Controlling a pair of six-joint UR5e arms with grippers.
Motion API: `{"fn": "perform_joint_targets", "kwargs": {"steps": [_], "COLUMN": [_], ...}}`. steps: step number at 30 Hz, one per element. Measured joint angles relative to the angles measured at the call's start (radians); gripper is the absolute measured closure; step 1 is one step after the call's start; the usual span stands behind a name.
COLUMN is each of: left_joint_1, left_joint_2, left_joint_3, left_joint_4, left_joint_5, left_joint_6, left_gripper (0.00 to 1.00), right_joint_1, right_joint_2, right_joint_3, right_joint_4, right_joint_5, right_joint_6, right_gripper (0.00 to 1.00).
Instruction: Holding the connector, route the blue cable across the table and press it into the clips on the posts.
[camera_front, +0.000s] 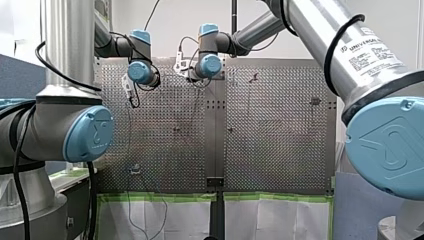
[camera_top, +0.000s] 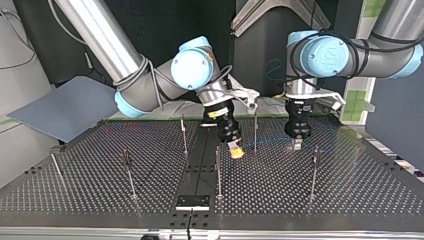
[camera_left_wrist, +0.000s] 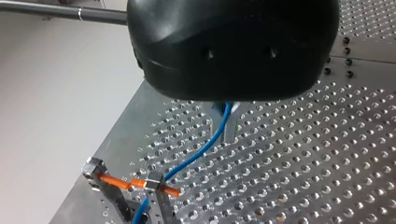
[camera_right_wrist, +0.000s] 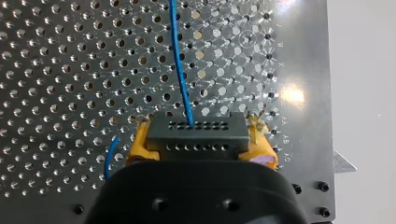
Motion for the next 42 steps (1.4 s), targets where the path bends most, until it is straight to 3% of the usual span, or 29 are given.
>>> {"fn": "perform_joint_targets", "kwargs": {"steps": [11, 20, 26, 32, 42], "left_joint_1": [-0.007, -0.020, -0.028, -0.028, -0.022], "left_joint_2": [0.000, -0.004, -0.041, -0.085, -0.150], "left_joint_3": [-0.025, -0.081, -0.127, -0.154, -0.202], "left_joint_4": [0.007, 0.060, 0.099, 0.126, 0.210], "left_joint_5": [-0.039, -0.038, -0.051, -0.073, -0.049], "left_joint_6": [0.000, -0.003, -0.001, 0.002, -0.006], "left_gripper": [1.00, 1.00, 1.00, 1.00, 1.00], "right_joint_1": [0.000, 0.007, 0.020, 0.023, 0.006], "right_joint_2": [0.001, 0.022, 0.055, 0.075, 0.078], "right_joint_3": [0.003, 0.006, 0.007, 0.037, 0.118], "right_joint_4": [0.002, 0.005, 0.025, 0.043, 0.026], "right_joint_5": [0.001, 0.000, 0.000, 0.006, 0.007], "right_joint_6": [0.011, 0.017, 0.015, 0.017, 0.018], "right_gripper": [1.00, 1.00, 1.00, 1.00, 1.00]}}
